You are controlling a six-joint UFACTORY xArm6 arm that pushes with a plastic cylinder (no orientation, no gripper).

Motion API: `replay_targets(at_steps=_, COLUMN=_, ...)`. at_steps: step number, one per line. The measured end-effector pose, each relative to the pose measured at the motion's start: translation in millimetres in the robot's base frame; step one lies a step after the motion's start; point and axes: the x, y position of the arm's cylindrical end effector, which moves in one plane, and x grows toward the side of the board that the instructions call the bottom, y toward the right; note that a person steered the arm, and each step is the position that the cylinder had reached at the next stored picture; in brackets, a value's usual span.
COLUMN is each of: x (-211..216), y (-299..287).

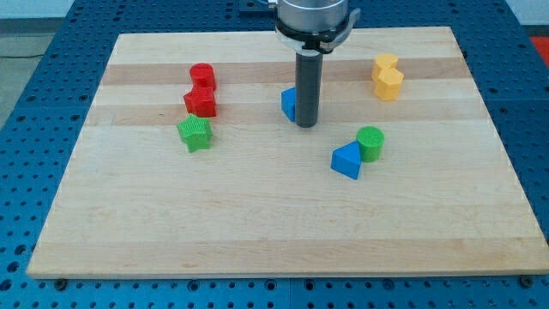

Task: Adjust the yellow heart slightly to the top of the yellow hexagon

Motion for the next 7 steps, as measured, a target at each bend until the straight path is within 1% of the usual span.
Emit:
replay_targets(at_steps=2, x=4, y=5)
replay_targets(at_steps=3, x=6, y=67)
replay_targets(at_steps=4, x=-11, y=136)
replay_targets(at_steps=5, x=-47, y=159)
replay_targets(at_steps=6, x=-90, y=154)
replay_targets(at_steps=7, x=-95, y=147)
